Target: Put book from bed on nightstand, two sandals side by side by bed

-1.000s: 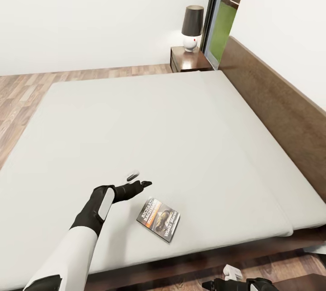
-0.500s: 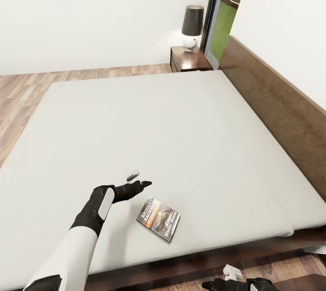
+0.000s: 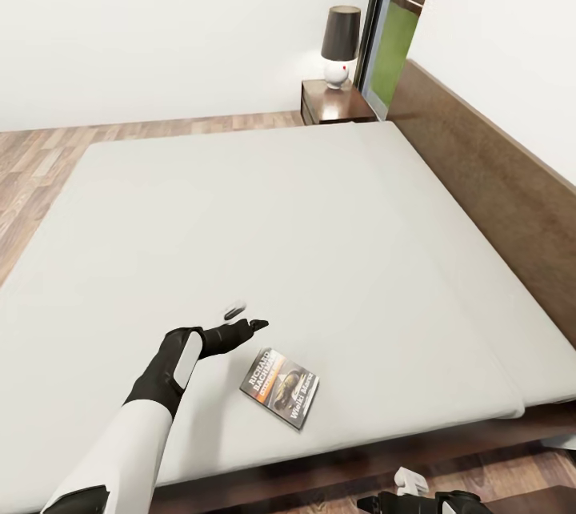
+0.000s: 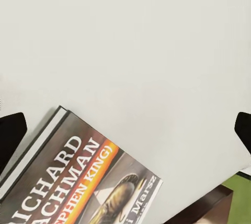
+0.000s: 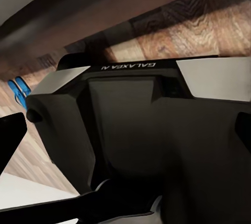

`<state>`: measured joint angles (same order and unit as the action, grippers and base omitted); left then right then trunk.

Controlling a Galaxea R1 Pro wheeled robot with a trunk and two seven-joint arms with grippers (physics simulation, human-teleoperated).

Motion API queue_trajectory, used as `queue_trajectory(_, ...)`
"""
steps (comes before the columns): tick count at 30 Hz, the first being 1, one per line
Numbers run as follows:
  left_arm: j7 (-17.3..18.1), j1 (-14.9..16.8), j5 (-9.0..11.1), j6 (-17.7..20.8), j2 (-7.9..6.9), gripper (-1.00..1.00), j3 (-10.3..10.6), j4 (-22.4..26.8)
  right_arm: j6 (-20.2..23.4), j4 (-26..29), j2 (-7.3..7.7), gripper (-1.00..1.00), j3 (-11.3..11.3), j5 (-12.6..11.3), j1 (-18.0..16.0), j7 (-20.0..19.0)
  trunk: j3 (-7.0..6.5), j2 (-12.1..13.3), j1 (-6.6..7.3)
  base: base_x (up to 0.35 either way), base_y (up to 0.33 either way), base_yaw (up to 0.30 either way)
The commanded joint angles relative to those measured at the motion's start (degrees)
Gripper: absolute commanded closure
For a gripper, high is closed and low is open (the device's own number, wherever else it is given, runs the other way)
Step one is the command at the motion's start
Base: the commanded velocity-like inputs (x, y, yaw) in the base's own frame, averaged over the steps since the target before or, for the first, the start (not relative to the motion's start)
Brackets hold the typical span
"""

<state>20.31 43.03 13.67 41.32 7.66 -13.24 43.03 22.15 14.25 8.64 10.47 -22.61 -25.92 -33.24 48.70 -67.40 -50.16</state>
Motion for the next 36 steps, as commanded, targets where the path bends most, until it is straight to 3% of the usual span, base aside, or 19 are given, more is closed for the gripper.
queue_trajectory(1,0.17,0.04,0.04,0.43,0.08,-1.00,-0.32,0.04,0.35,0.08,0.06,-1.00,0.41,-0.60,-0.01,0.02,0.22,-0.44,-0.23,0.000,0.000,0.000)
queue_trajectory(7,0.17,0.04,0.04,0.43,0.08,-1.00,-0.37,0.04,0.35,0.08,0.06,-1.00,0.37,-0.60,-0.01,0.02,0.40,-0.84,-0.45,0.000,0.000,0.000)
queue_trajectory(20,0.17,0.04,0.04,0.45,0.08,-1.00,-0.37,0.04,0.35,0.08,0.06,-1.00,0.39,-0.58,-0.01,0.02,2.74,-6.06,-3.30,0.000,0.000,0.000)
queue_trajectory(30,0.22,0.04,0.04,0.46,0.08,-1.00,-0.39,0.04,0.35,0.08,0.06,-1.00,0.37,-0.54,-0.01,-0.02,2.74,-6.06,-3.30,0.000,0.000,-0.006)
queue_trajectory(36,0.20,0.04,0.04,0.44,0.08,-1.00,-0.39,0.04,0.35,0.08,0.06,-1.00,0.36,-0.51,-0.01,-0.07,2.74,-6.06,-3.30,0.000,0.000,-0.187)
